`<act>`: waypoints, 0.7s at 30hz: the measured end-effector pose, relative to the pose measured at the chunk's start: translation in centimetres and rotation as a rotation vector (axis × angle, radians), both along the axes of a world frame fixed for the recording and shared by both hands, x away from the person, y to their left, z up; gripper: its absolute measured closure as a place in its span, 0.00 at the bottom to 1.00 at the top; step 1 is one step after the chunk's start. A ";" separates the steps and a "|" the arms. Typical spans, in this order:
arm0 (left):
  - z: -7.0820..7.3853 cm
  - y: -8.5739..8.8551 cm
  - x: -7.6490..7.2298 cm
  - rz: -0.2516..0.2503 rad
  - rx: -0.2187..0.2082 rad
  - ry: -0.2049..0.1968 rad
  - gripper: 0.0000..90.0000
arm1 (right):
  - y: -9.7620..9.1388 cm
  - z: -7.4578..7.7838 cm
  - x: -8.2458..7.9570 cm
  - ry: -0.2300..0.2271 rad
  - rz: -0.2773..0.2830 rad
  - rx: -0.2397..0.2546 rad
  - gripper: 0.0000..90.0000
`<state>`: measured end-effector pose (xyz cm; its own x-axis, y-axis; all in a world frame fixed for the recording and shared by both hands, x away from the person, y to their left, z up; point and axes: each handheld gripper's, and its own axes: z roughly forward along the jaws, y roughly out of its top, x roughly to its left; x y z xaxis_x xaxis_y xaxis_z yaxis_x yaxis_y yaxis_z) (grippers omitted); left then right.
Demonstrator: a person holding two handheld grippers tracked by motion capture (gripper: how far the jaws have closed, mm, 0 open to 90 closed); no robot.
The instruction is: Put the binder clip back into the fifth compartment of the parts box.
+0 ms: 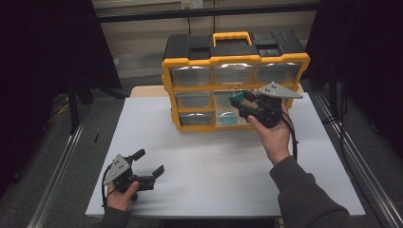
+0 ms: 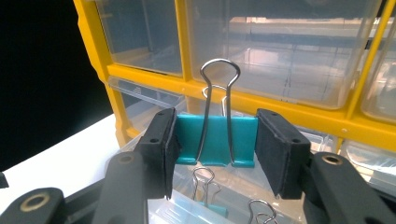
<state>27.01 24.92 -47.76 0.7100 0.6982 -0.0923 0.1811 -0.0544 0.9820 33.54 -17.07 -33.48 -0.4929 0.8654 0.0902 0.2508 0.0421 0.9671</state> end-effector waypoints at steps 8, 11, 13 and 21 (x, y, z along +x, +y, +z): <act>0.1 0.4 0.0 -0.006 0.040 -0.012 0.02 | 0.2 -0.2 0.2 0.007 -0.003 -0.011 0.56; 0.0 0.3 0.0 -0.009 0.028 -0.007 0.02 | 0.4 -0.3 0.2 0.008 -0.001 -0.016 0.56; 0.0 0.1 0.0 0.001 0.001 -0.008 0.02 | 0.5 -0.3 0.2 0.010 0.000 -0.026 0.56; 0.0 0.1 0.0 -0.003 -0.007 -0.005 0.02 | 0.5 -0.3 0.2 0.013 -0.003 -0.027 0.56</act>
<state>27.00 25.01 -47.74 0.7127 0.6952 -0.0933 0.1759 -0.0484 0.9832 33.71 -16.53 -33.82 -0.4897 0.8689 0.0729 0.2634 0.0678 0.9623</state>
